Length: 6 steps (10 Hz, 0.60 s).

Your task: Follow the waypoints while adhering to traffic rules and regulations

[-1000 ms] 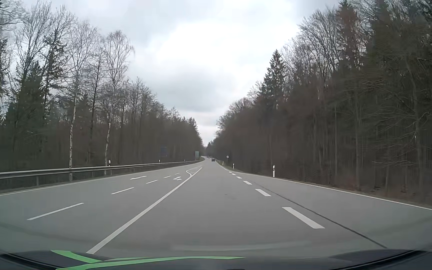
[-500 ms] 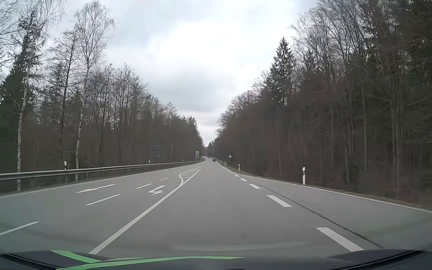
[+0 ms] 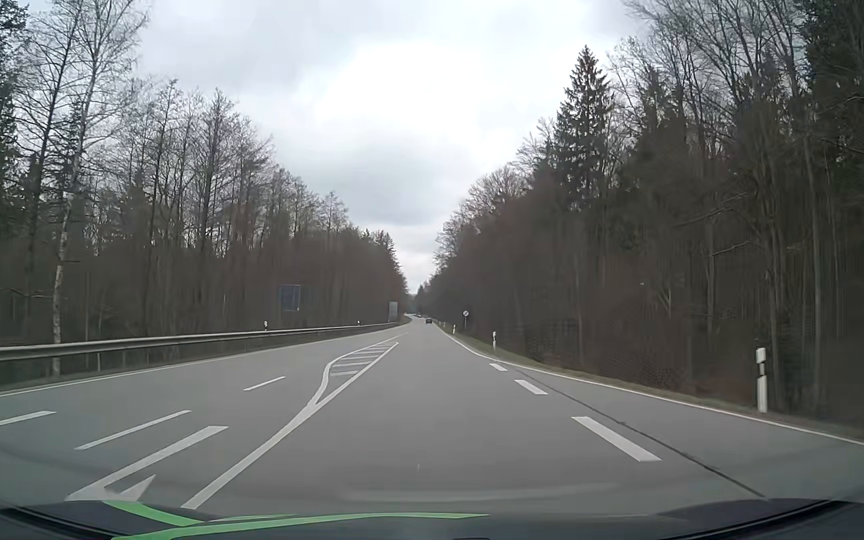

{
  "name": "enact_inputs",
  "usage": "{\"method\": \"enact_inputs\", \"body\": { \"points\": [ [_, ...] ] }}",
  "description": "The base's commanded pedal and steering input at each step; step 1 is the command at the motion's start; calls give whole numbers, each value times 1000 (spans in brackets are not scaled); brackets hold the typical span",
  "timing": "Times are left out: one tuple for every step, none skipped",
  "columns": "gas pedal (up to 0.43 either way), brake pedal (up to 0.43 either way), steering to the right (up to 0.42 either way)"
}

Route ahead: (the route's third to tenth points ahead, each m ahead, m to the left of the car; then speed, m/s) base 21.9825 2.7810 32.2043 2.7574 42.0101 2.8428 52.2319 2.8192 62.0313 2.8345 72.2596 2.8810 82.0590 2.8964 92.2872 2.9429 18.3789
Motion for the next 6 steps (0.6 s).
{"method": "enact_inputs", "body": {
  "points": [
    [150, 0, 1],
    [138, 0, 1],
    [138, 0, 1],
    [138, 0, 1],
    [138, 0, 1],
    [138, 0, 1]
  ]
}}
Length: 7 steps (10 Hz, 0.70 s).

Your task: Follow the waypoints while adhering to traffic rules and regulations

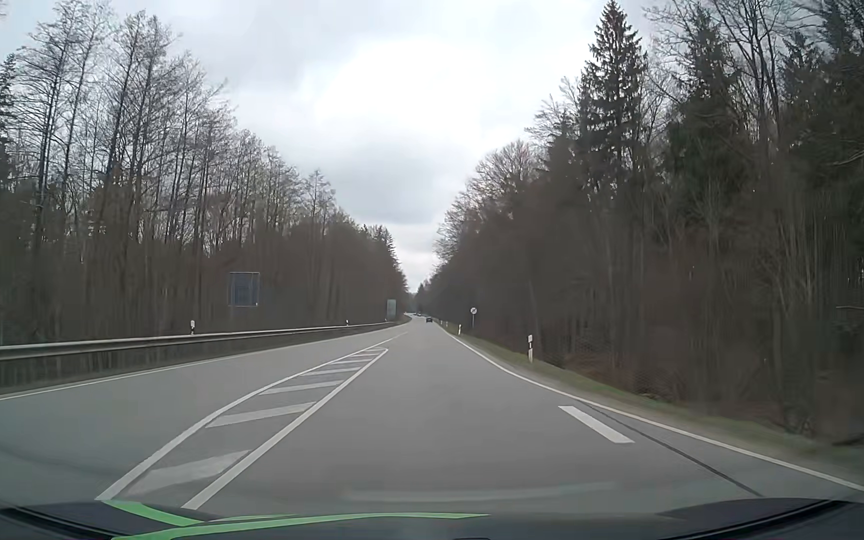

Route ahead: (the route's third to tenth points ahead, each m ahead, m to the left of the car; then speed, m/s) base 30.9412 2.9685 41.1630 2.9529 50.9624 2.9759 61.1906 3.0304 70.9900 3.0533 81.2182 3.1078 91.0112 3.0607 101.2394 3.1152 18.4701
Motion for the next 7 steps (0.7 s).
{"method": "enact_inputs", "body": {
  "points": [
    [138, 0, 1],
    [138, 0, 1],
    [138, 0, 1],
    [130, 0, 1],
    [130, 0, 1],
    [130, 0, 1],
    [130, 0, 1]
  ]
}}
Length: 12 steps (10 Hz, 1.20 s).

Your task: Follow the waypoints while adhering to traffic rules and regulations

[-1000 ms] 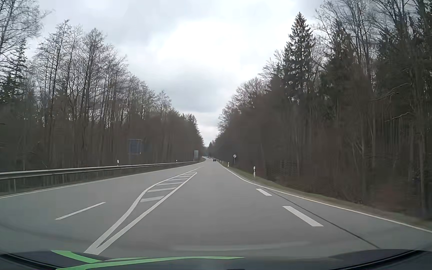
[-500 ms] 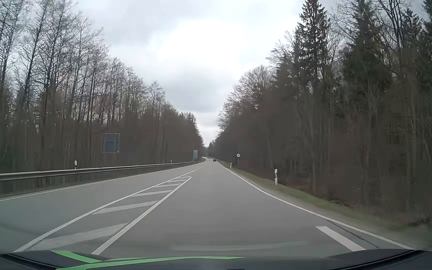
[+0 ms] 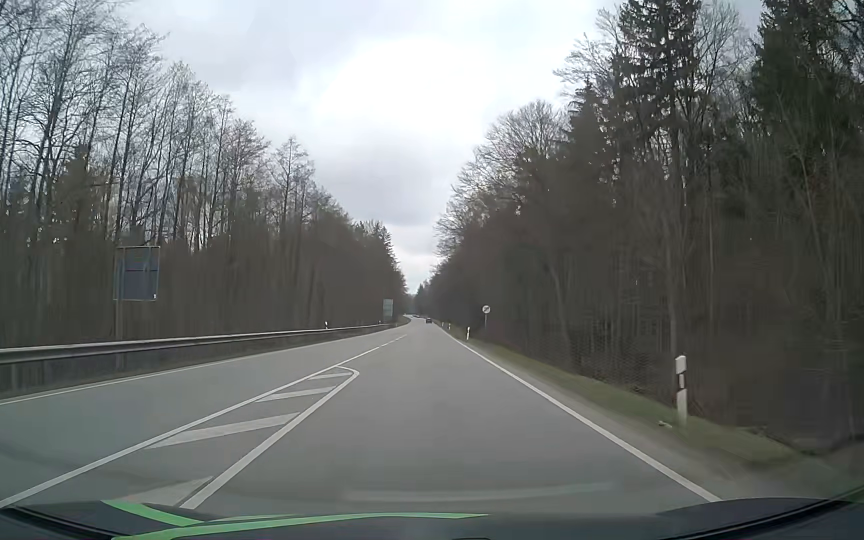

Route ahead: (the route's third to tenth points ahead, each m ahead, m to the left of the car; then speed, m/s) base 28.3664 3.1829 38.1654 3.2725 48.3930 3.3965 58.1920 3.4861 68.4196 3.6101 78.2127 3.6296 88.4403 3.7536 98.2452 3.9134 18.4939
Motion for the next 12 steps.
{"method": "enact_inputs", "body": {
  "points": [
    [130, 0, 1],
    [130, 0, 1],
    [130, 0, 1],
    [130, 0, 1],
    [130, 0, 1],
    [130, 0, 1],
    [130, 0, 1],
    [130, 0, 1],
    [130, 0, 1],
    [130, 0, 2],
    [130, 0, 1],
    [130, 0, 2]
  ]
}}
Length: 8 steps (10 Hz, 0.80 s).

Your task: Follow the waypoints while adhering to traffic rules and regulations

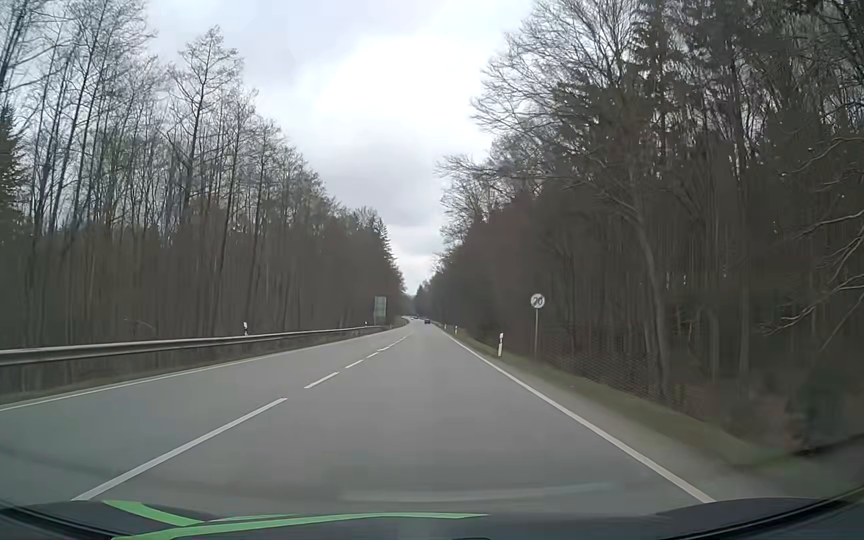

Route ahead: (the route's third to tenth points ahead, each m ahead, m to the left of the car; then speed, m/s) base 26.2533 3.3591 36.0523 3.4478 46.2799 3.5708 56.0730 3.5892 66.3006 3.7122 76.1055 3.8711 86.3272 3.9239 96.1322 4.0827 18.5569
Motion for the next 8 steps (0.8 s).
{"method": "enact_inputs", "body": {
  "points": [
    [130, 0, 2],
    [118, 0, 2],
    [118, 0, 2],
    [118, 0, 2],
    [118, 0, 3],
    [118, 0, 3],
    [118, 0, 4],
    [118, 0, 5]
  ]
}}
